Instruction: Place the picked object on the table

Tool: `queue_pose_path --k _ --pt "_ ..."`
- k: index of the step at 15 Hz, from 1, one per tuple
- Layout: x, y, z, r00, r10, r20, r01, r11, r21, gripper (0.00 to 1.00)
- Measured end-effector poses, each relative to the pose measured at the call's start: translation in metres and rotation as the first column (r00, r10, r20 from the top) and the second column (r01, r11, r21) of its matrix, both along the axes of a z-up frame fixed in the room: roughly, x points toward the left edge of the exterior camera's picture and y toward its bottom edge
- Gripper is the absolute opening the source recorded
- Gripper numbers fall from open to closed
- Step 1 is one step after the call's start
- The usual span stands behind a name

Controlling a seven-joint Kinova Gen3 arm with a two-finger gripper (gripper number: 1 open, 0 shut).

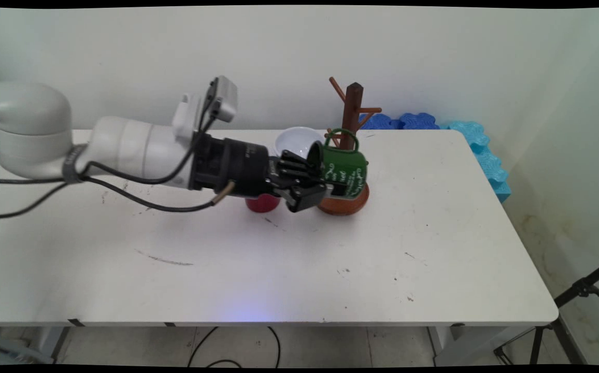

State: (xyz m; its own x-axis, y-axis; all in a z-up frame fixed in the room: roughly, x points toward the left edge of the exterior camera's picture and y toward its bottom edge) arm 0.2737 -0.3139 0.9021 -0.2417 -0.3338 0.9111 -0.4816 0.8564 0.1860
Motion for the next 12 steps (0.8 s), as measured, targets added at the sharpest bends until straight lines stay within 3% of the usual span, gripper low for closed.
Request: queue_pose_path --k 9,12 --pt "0.055 0.008 0.041 0.997 -0.036 0.072 0.036 0.999 0.003 0.00" --pt "0.074 0.010 0.053 0.988 -0.057 0.144 0.059 0.998 -0.006 0.00"
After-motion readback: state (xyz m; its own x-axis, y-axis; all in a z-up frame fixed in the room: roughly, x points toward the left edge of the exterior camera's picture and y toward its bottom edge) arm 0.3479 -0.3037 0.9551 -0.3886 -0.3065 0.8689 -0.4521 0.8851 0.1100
